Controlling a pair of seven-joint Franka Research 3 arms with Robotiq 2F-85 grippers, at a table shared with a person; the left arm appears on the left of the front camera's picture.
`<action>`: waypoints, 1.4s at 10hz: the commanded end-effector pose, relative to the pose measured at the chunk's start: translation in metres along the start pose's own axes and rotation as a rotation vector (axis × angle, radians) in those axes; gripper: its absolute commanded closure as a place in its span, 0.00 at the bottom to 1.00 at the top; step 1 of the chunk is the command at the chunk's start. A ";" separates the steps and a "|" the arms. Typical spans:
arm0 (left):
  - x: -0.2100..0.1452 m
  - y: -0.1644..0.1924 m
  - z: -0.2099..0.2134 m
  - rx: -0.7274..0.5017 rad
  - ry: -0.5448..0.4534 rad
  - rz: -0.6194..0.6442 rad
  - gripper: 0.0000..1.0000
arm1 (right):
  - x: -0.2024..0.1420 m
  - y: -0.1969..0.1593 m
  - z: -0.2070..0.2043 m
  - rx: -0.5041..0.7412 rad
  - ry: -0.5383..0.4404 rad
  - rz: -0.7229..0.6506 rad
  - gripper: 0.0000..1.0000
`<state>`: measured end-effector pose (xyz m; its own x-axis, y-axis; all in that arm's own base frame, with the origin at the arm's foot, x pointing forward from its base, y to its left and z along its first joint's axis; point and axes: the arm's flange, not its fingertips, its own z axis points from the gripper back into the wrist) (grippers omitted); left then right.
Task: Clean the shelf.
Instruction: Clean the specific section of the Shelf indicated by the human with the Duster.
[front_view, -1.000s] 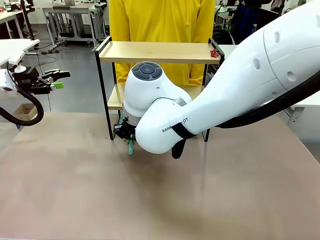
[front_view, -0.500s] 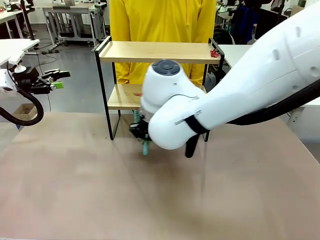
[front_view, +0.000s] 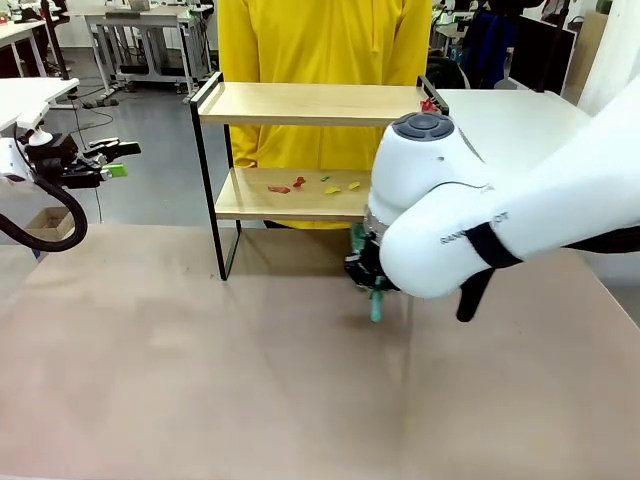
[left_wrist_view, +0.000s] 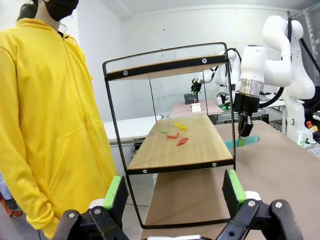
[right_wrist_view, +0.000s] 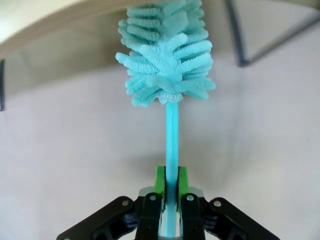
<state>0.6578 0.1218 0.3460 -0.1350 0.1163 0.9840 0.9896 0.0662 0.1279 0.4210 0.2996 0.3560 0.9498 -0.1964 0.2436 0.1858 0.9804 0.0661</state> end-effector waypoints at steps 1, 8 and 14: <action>0.002 -0.001 0.000 -0.008 -0.004 -0.003 0.00 | -0.014 -0.020 0.020 -0.117 0.007 -0.011 0.87; 0.002 -0.001 0.000 -0.008 -0.004 -0.003 0.00 | -0.025 -0.024 0.031 -0.160 -0.013 0.049 0.87; 0.002 -0.001 0.000 -0.008 -0.004 -0.003 0.00 | -0.065 -0.081 0.107 -0.005 -0.049 0.544 0.87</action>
<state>0.6579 0.1217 0.3462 -0.1353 0.1162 0.9840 0.9895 0.0659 0.1283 0.3266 0.2524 0.4290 0.9101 0.2647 0.3188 -0.2391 0.9638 -0.1176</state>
